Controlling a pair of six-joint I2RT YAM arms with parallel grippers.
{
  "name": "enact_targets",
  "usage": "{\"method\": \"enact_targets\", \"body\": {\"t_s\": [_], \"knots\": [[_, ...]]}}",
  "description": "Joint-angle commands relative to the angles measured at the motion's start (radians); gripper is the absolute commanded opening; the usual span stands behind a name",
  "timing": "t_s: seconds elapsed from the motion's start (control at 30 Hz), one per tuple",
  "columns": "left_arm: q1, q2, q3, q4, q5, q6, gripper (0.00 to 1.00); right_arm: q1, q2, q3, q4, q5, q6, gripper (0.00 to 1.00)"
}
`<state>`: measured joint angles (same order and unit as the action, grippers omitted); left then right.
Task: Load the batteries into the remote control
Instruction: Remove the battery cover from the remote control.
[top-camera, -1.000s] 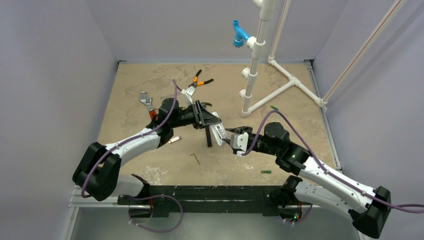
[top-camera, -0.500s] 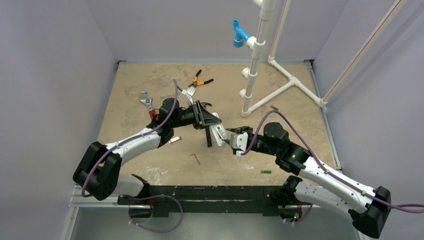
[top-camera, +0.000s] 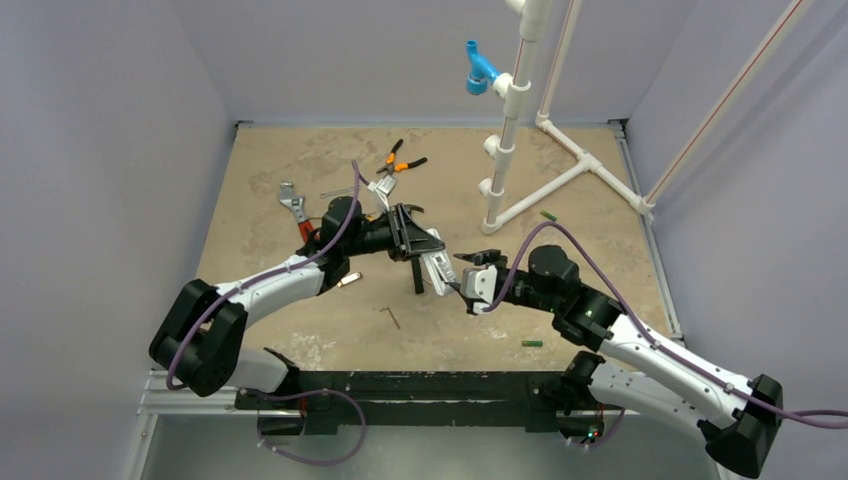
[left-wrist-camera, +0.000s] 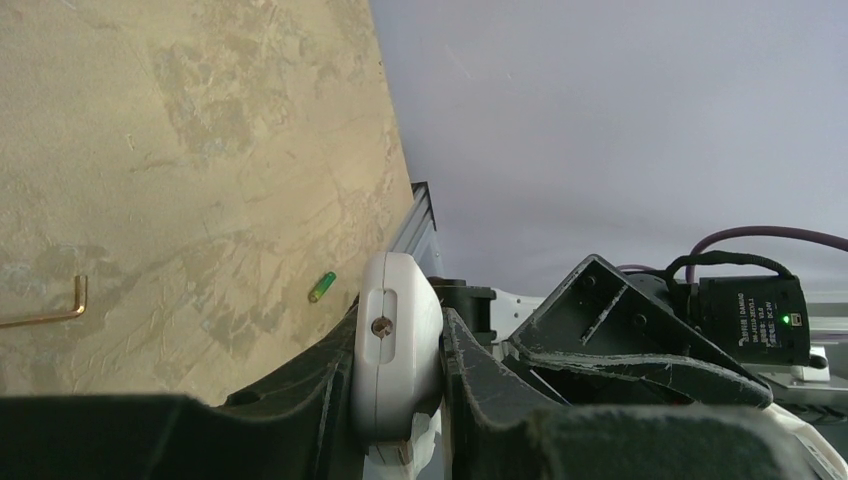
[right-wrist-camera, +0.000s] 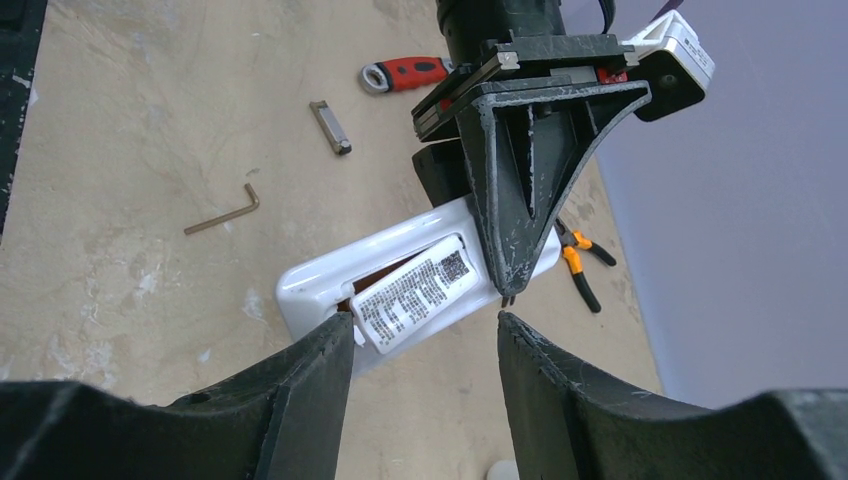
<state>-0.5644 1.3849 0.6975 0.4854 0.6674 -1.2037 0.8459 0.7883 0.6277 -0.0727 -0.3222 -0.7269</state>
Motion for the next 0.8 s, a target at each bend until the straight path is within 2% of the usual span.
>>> {"method": "enact_targets", "body": {"t_s": [0.0,0.77], "knots": [[-0.012,0.002,0.043,0.061,0.044,-0.031,0.00,-0.004,-0.021,-0.002,-0.004,0.023,-0.016,0.53],[-0.012,0.017,0.039,0.095,0.048,-0.046,0.00,-0.004,-0.056,-0.011,-0.039,-0.027,-0.011,0.55]]}}
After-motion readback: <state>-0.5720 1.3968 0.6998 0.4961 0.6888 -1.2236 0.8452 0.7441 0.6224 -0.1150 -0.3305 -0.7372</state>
